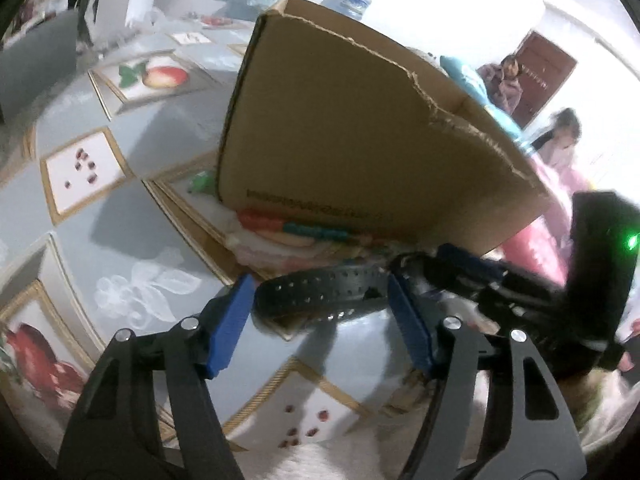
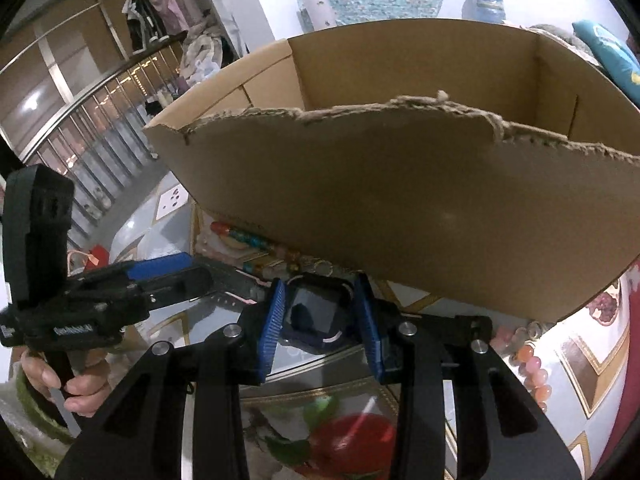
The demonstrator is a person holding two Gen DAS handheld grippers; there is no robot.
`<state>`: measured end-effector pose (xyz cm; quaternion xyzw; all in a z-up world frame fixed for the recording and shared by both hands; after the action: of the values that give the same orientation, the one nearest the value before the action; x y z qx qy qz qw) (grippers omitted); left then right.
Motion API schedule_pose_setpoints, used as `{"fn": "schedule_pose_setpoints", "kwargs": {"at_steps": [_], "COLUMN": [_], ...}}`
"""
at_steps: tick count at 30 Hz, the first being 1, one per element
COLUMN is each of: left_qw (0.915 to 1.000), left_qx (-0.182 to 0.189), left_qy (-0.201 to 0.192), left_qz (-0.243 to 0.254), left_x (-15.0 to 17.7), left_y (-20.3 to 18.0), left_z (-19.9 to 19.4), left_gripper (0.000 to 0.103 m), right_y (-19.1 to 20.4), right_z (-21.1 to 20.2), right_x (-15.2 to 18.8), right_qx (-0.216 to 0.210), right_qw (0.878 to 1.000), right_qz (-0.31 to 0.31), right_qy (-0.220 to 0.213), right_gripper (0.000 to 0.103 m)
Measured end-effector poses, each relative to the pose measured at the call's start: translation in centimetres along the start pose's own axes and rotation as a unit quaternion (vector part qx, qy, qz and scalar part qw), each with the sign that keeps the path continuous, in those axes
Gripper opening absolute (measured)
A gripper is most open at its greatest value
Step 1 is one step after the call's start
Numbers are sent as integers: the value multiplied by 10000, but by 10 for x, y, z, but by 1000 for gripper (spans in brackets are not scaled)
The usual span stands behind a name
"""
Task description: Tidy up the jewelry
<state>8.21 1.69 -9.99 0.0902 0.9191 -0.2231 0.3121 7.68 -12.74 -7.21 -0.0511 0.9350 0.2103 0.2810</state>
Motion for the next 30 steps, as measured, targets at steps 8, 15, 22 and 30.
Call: {"fn": "schedule_pose_setpoints", "kwargs": {"at_steps": [8, 15, 22, 30], "left_qw": [10000, 9990, 9943, 9932], "left_qx": [-17, -231, -601, -760], "left_qy": [51, 102, 53, 155], "left_qz": [55, 371, 875, 872], "left_x": [1, 10, 12, 15], "left_y": [-10, -20, -33, -4], "left_z": [4, 2, -6, -24], "left_gripper": [47, 30, 18, 18], "right_y": [9, 11, 19, 5], "right_z": [2, 3, 6, -11], "right_x": [4, 4, 8, 10], "right_qx": [-9, -19, -144, -143], "right_qw": [9999, 9999, 9999, 9999], "right_qz": [-148, -149, -95, 74], "right_qy": [-8, -32, 0, 14], "right_gripper": [36, 36, 36, 36]}}
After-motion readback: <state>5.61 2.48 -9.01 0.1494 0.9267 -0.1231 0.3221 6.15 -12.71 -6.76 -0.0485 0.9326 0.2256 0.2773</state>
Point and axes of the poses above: each gripper's, at about its wrist camera, not at the fingertips, and z roughly the way its jaws point, y to its left, x to its underside, the point moved 8 cm from there along z, roughly the way its jaws point, and after that the axes turned 9 degrees about z, right-handed, at the moved point
